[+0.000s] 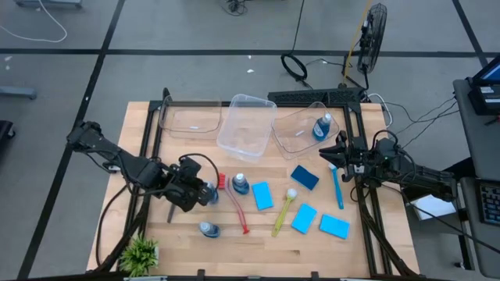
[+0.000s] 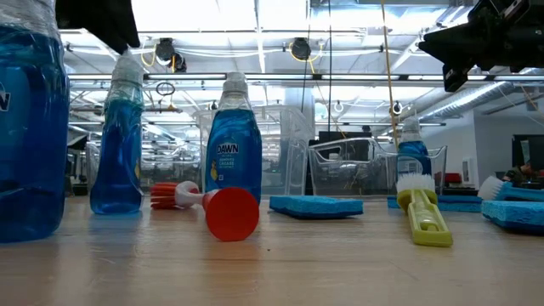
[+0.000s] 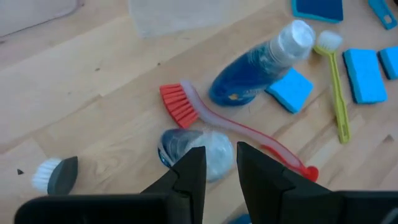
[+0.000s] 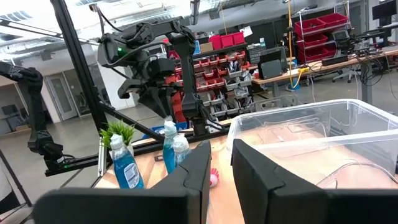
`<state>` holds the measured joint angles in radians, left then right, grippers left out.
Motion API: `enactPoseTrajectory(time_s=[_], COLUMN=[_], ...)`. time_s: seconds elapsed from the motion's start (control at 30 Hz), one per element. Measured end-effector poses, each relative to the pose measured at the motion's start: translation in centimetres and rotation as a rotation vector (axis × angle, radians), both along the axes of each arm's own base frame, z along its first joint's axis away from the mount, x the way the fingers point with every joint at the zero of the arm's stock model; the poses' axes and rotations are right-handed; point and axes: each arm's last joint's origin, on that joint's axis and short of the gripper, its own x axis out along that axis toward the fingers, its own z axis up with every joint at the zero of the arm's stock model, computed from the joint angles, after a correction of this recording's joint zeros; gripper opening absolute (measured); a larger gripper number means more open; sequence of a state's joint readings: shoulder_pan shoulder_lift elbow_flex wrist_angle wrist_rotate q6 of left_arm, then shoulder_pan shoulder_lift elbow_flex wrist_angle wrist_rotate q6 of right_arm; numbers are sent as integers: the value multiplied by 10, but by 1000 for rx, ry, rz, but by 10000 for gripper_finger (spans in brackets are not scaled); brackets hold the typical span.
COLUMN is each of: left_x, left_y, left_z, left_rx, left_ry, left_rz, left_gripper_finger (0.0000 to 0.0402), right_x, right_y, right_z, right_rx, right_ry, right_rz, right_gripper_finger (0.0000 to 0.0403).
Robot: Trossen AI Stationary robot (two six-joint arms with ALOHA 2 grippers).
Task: Pick & Place Kitchen Sink Supplies
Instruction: Put the blue dish soap into the right transparent bin
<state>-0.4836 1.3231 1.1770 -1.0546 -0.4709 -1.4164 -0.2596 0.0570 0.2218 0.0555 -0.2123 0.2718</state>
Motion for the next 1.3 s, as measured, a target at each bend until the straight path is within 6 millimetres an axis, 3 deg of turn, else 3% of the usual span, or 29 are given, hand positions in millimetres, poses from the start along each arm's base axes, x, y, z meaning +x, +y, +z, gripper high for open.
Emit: enactPoseTrajectory(time_s=[0.53,1.3], left_x=[7,13], left_y=[19,33], left_z=[0,0], left_rx=[3,81], left_ry=[22,66], left_rz=[54,-39], left_gripper_finger=[93,93], right_x=[0,0], right_y=[0,0], right_z=[0,0], right_rx=[0,-4], right_ry=[1,1], right_rz=[0,-1], right_gripper_finger=[55,55])
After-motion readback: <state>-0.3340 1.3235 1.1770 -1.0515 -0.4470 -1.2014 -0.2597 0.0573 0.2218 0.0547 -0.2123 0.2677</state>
